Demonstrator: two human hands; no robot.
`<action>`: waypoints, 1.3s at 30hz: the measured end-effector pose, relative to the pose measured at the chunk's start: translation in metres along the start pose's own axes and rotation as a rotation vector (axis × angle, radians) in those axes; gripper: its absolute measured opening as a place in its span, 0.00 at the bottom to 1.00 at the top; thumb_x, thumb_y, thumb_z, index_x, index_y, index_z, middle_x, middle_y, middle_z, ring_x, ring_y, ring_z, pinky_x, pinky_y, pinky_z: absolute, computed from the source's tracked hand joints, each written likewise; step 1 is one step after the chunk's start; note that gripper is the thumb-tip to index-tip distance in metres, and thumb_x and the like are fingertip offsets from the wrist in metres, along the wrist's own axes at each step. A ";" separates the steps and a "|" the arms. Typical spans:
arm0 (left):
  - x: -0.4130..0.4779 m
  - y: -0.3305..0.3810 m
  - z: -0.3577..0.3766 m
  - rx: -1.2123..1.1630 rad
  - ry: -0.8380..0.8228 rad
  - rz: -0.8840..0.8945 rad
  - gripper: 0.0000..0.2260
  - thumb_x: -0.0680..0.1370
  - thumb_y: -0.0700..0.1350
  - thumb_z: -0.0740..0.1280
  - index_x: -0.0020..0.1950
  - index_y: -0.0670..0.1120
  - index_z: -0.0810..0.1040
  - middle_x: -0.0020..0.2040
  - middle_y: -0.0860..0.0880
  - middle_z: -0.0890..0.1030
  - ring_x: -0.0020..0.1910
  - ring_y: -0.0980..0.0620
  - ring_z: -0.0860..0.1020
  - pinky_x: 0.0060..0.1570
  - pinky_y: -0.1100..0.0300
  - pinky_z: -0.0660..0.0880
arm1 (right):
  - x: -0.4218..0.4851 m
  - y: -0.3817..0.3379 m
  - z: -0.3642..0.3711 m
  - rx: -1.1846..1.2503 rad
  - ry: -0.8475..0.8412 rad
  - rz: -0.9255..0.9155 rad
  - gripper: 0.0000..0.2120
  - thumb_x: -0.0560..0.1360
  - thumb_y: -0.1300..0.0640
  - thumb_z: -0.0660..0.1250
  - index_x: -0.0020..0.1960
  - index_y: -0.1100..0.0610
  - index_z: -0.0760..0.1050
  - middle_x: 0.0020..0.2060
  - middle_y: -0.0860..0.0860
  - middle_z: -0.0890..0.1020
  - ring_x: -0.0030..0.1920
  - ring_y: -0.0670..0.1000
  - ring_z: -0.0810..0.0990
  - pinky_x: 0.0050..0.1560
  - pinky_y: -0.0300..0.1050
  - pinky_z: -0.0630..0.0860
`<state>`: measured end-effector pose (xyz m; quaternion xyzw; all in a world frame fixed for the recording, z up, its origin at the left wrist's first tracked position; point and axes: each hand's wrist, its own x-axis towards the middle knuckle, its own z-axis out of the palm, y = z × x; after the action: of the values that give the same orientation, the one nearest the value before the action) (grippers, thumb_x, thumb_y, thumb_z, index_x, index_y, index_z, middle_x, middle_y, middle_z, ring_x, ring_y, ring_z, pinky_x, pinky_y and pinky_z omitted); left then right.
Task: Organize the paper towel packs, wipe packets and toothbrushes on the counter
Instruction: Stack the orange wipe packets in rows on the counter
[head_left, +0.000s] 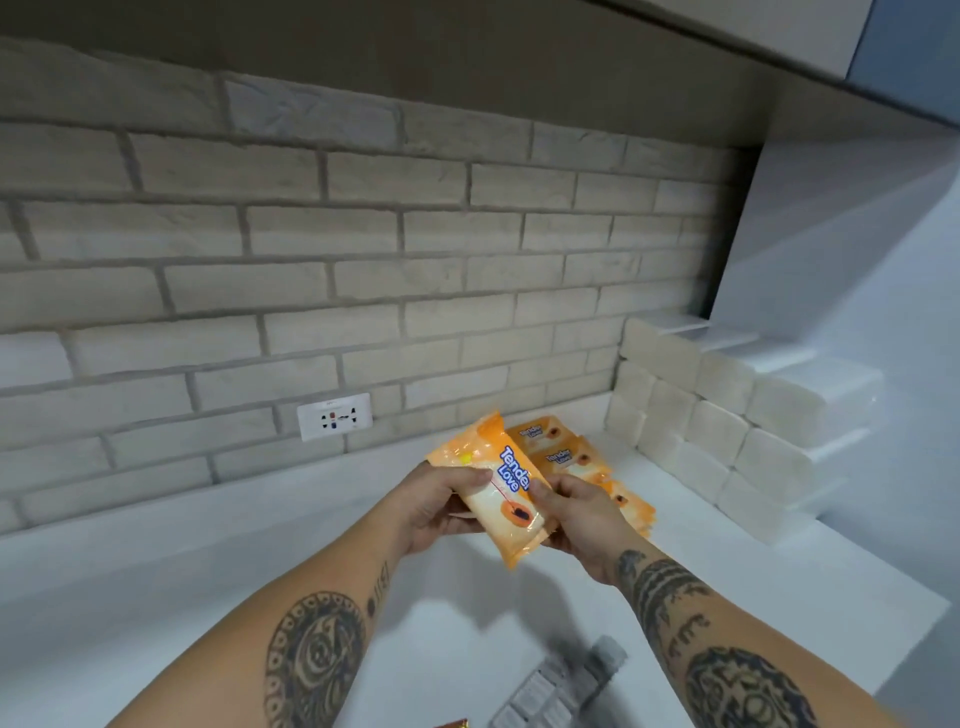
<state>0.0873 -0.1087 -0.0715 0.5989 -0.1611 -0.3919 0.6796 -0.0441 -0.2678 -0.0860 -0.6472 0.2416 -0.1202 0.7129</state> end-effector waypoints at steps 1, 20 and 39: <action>0.008 -0.002 0.006 -0.010 -0.006 -0.007 0.14 0.78 0.42 0.71 0.63 0.43 0.79 0.55 0.41 0.86 0.54 0.41 0.85 0.54 0.44 0.82 | 0.004 -0.002 -0.012 -0.023 0.015 -0.004 0.12 0.80 0.54 0.71 0.59 0.60 0.81 0.48 0.56 0.88 0.43 0.53 0.85 0.48 0.52 0.84; 0.129 -0.085 0.124 0.003 0.156 -0.099 0.11 0.81 0.43 0.70 0.63 0.47 0.80 0.54 0.48 0.87 0.50 0.49 0.86 0.44 0.54 0.82 | 0.114 0.032 -0.170 -0.011 0.279 0.029 0.08 0.80 0.53 0.70 0.49 0.58 0.81 0.41 0.57 0.88 0.41 0.57 0.87 0.45 0.55 0.85; 0.185 -0.124 0.161 0.546 0.699 0.001 0.21 0.77 0.51 0.74 0.65 0.47 0.72 0.55 0.48 0.82 0.47 0.49 0.79 0.45 0.59 0.73 | 0.167 0.072 -0.197 -0.873 0.116 -0.251 0.20 0.77 0.43 0.71 0.66 0.50 0.79 0.71 0.45 0.72 0.69 0.51 0.70 0.68 0.46 0.70</action>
<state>0.0531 -0.3505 -0.1972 0.8529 -0.0194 -0.1084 0.5103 -0.0102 -0.5092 -0.1966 -0.9036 0.2288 -0.1287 0.3386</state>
